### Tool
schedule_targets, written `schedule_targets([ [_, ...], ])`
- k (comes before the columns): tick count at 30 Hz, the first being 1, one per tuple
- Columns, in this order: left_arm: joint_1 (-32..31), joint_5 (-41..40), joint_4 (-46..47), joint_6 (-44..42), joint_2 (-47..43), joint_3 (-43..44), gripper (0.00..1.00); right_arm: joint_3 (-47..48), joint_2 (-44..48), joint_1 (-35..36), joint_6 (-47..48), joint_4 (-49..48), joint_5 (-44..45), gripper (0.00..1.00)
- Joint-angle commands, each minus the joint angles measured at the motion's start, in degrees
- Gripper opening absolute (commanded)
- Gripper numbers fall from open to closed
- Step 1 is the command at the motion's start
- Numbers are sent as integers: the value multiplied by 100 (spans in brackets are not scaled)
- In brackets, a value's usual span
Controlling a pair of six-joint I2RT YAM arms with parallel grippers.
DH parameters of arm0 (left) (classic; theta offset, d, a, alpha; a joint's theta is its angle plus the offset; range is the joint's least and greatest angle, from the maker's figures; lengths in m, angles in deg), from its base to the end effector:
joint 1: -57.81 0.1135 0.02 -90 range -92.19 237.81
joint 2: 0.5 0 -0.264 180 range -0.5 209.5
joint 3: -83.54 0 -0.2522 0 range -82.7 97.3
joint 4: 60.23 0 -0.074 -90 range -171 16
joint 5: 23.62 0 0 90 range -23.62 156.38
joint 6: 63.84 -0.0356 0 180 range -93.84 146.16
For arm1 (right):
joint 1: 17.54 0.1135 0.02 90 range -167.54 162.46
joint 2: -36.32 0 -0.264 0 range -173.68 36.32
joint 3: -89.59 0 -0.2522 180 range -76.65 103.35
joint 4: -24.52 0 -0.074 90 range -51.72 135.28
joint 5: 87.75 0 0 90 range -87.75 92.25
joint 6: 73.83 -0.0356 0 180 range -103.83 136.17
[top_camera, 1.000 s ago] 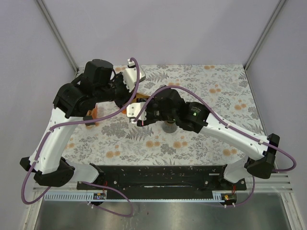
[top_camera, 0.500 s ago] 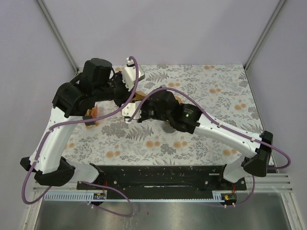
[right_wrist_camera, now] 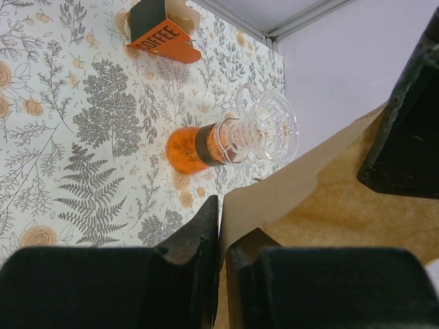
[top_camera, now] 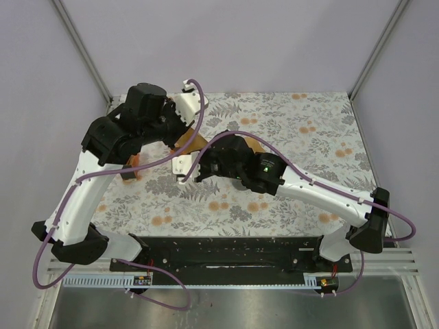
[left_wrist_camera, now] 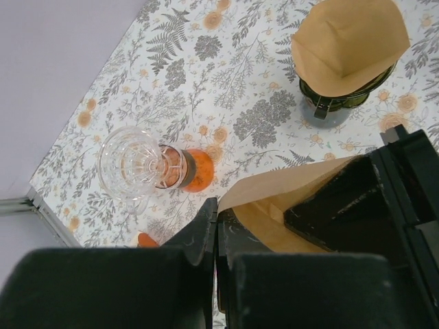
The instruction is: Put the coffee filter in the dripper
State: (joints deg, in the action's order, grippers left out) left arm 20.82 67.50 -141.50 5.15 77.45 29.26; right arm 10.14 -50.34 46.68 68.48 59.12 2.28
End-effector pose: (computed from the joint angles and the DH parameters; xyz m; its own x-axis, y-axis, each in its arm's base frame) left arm 0.1799 -0.1364 0.4979 -0.1912 0.5928 -0.7823 0.7318 0.6173 0.2889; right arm 0.1531 0.3169 0.3988 0.6184 -0.5392 -0.5717 -0.6721 0.0142 -0.7403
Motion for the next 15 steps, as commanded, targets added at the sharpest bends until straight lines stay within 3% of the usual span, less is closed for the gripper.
schedule_targets([
  [1, 8, -631, 730, -148, -78, -34, 0, 128, 96, 72, -37, 491, -293, 14],
  [3, 8, -666, 756, -166, -105, -104, 0, 137, 87, 73, -55, 482, -337, 15],
  [8, 69, -737, 844, -192, -122, -324, 0, 137, 227, 64, -379, 193, -372, 38],
  [15, 903, -140, 1362, 97, -175, -552, 0, -144, 833, 64, -1143, -475, -794, 59],
])
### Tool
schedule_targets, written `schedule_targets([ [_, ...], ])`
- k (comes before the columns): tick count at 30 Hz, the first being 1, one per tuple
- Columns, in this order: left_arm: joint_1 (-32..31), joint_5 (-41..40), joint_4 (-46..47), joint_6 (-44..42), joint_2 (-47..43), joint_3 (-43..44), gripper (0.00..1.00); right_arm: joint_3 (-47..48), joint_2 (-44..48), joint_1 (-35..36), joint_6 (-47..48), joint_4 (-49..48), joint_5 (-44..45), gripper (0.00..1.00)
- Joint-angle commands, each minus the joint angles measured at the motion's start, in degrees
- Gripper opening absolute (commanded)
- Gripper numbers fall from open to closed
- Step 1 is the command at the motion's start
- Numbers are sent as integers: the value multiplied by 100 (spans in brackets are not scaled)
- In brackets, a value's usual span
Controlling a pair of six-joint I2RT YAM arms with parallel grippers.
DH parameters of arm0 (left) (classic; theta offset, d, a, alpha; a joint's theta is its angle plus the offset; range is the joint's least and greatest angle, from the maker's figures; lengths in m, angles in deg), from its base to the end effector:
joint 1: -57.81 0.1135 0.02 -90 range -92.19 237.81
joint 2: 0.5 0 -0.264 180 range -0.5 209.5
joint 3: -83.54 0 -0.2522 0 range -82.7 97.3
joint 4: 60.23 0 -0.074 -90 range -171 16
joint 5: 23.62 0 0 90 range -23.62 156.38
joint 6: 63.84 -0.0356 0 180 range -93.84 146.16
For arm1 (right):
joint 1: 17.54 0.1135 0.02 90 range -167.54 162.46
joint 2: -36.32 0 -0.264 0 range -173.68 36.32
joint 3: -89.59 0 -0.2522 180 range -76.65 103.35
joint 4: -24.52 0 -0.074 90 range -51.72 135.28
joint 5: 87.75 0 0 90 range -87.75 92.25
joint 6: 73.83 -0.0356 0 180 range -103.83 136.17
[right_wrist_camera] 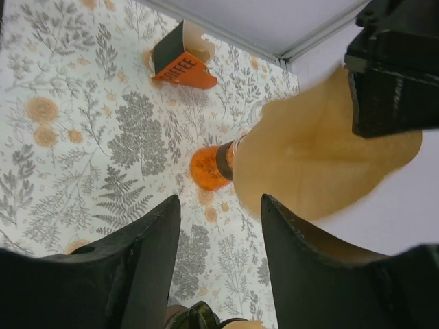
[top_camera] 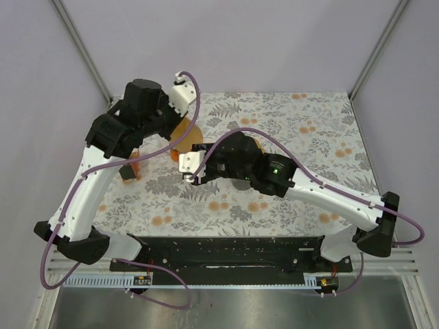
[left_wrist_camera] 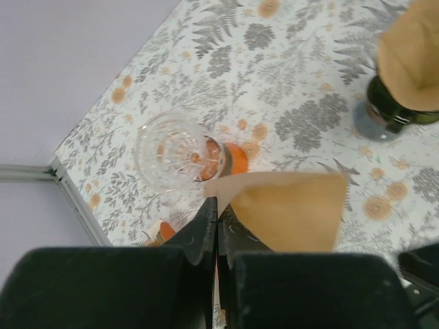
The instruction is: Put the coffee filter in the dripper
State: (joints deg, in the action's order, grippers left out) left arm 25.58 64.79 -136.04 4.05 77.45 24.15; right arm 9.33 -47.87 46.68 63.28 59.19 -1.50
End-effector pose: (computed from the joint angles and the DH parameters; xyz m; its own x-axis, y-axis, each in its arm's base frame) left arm 0.2053 -0.1283 0.4827 -0.2353 0.5931 -0.7700 0.6498 0.6851 0.3292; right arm 0.1457 0.3069 0.4079 0.5811 -0.4779 -0.6587 -0.7342 0.0414 -0.6777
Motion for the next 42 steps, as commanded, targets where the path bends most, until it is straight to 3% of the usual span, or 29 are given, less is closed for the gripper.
schedule_targets([
  [1, 506, 132, 886, 250, -175, -76, 0, -55, 631, 72, -737, -517, -442, 61],
  [6, 1050, 527, 1378, 549, -175, -322, 0, 287, 535, -111, -1773, -676, -232, 70],
  [11, 1692, 888, 1940, 1137, -193, -629, 0, 1201, -185, -1201, -4084, -728, 4, 71],
  [16, 2194, 1125, 2512, 2112, -210, -1078, 0, 2001, -1072, -1299, -4974, -755, 348, 79],
  [24, 2704, 1617, 2943, 2931, -140, -1623, 0, 3003, -2330, -1307, -4835, -711, 1069, 78],
  [30, 2731, 1872, 3014, 2870, -193, -1755, 0, 3855, -3076, -1457, -4264, -317, 236, 78],
  [33, 2739, 1881, 3014, 2809, -202, -1764, 0, 4286, -3393, -1457, -4131, -44, -29, 68],
  [40, 2748, 1776, 3014, 2668, -201, -1817, 0, 4797, -3790, -1466, -3850, 317, 348, 20],
  [42, 2766, 1671, 3022, 2615, -175, -1851, 0, 4867, -3825, -1457, -3815, 309, 533, 13],
])
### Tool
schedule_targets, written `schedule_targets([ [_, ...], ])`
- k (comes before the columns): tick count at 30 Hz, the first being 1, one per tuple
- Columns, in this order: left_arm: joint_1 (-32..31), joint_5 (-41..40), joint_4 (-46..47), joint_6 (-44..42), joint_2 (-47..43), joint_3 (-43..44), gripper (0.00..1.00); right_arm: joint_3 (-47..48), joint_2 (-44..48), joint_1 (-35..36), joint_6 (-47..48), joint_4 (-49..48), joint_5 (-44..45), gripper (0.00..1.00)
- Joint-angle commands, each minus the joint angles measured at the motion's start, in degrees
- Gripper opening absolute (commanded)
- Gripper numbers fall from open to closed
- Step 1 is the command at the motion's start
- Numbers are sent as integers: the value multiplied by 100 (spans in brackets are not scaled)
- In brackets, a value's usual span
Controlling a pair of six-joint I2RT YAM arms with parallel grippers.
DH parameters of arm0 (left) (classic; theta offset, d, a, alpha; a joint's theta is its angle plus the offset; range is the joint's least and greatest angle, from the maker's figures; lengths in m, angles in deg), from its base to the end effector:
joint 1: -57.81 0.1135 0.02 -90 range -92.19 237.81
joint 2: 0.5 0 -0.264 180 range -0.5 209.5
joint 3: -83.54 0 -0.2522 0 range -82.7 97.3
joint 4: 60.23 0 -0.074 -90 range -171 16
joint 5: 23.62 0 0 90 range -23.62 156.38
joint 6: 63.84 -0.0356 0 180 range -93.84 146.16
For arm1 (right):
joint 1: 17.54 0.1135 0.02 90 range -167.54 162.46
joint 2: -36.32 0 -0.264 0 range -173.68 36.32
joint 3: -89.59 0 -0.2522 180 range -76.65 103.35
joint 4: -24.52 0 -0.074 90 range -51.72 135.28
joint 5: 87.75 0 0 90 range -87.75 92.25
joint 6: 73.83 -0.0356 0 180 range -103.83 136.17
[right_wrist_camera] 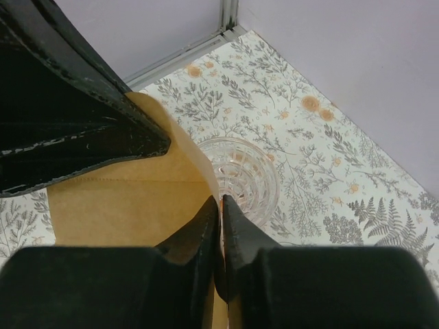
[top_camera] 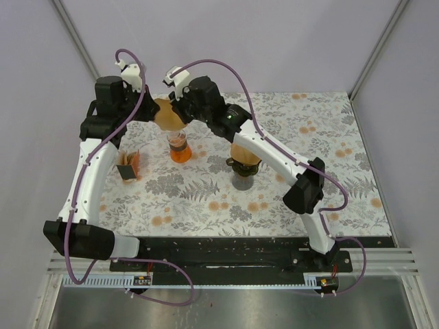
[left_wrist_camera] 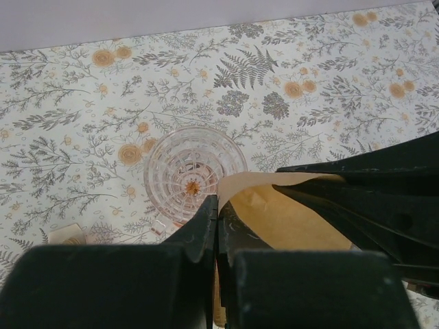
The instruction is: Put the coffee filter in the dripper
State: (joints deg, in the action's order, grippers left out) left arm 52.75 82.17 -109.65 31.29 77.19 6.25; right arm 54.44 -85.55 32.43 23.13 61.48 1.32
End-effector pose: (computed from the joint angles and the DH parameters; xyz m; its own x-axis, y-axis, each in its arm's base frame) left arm 0.2888 -0.0353 0.4334 -0.4395 -0.0475 -0.8970 0.2936 0.9362 -0.1934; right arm 0.3198 0.3816 0.4097 -0.0602 -0.2601 -0.9637 -0.7888 0.6040 -0.1137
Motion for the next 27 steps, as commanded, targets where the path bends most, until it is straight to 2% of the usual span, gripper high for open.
schedule_targets([
  [1, 58, -85, 393, -117, -149, -88, 0, 400, -74, -40, 209, 88, 251, 10],
  [7, 67, -208, 446, -249, -114, -184, 0, 1058, -495, -58, 148, 448, 610, 0],
  [17, 84, -252, 499, -302, 229, -211, 0, 2070, -1181, -243, -169, 1160, 137, 0],
  [27, 198, -209, 710, -222, 896, -141, 0, 2413, -1735, -365, -125, 1030, -100, 0],
])
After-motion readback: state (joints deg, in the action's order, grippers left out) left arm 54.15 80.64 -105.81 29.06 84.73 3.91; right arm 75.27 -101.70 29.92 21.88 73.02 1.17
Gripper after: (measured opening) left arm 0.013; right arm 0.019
